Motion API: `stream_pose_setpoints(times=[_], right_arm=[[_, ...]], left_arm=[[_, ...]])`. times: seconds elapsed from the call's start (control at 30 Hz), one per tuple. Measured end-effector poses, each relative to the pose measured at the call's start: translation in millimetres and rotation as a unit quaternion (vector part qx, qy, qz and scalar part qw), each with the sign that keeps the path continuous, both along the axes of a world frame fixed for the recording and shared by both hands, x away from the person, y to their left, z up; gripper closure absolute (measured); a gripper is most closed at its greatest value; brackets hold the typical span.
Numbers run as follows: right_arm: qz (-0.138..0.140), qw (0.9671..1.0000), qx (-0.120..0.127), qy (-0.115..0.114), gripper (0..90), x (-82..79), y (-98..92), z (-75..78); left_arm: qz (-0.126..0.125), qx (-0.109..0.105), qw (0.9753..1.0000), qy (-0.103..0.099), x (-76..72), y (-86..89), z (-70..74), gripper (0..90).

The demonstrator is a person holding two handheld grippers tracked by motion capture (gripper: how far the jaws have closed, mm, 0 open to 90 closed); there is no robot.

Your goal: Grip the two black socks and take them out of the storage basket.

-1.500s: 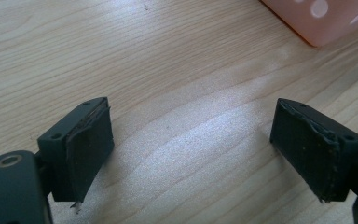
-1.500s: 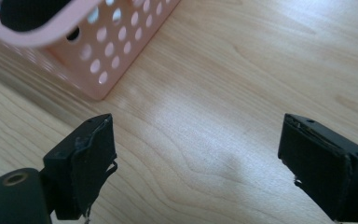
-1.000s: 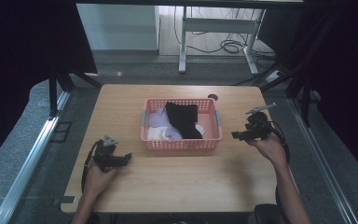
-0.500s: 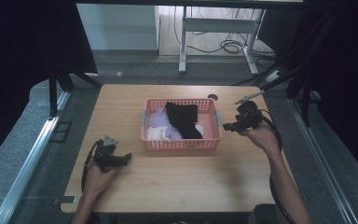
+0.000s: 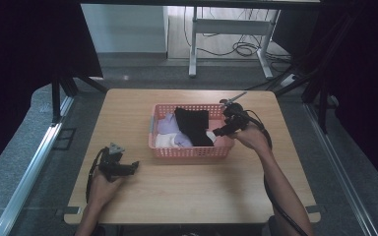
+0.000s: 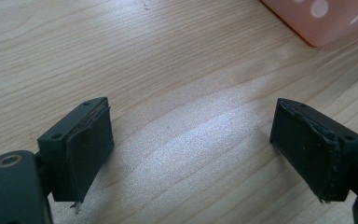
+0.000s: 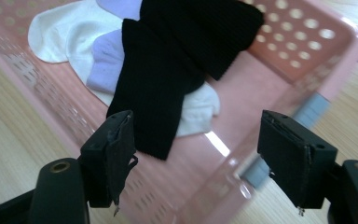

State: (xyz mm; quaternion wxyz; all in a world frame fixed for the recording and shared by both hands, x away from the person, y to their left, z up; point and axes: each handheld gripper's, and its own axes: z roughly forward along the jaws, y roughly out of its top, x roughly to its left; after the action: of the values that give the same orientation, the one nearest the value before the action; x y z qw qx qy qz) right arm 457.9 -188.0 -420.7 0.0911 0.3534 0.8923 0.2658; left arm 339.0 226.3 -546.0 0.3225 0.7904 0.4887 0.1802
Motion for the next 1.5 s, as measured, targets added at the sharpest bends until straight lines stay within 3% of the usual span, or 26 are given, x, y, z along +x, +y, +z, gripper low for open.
stream_pose_setpoints(times=[0.43, 0.77, 0.87, 0.97, 1.03, 1.17, 1.5], right_arm=[[0.035, 0.9988, -0.024, 0.026, 32.9, 20.3, 47.4, -28.9], [0.048, 0.9950, -0.066, 0.057, 41.9, 35.7, 73.9, -55.8], [0.049, 0.9921, -0.094, 0.067, 51.9, 38.8, 78.7, -64.2], [0.049, 0.9913, -0.094, 0.078, 69.6, 39.6, 80.3, -67.4], [0.052, 0.9908, -0.095, 0.082, 81.1, 38.1, 80.1, -68.0], [0.051, 0.9921, -0.086, 0.076, 82.9, 36.2, 77.4, -61.0], [0.050, 0.9968, -0.050, 0.038, 82.8, 25.0, 61.4, -19.0]], left_arm=[[0.000, 0.000, 1.0000, 0.000, 0.0, 0.1, 0.0, 12.8], [0.000, -0.001, 1.0000, 0.001, 0.0, 0.1, 0.1, 12.7], [0.000, -0.001, 1.0000, 0.001, 0.0, 0.1, 0.1, 12.7], [0.000, -0.001, 1.0000, 0.001, 0.0, 0.1, 0.1, 12.7], [0.000, -0.001, 1.0000, 0.001, 0.0, 0.2, 0.1, 12.7], [0.000, -0.001, 1.0000, 0.001, 0.0, 0.2, 0.1, 12.7], [0.000, 0.000, 1.0000, 0.001, 0.0, 0.0, 0.1, 12.6]])
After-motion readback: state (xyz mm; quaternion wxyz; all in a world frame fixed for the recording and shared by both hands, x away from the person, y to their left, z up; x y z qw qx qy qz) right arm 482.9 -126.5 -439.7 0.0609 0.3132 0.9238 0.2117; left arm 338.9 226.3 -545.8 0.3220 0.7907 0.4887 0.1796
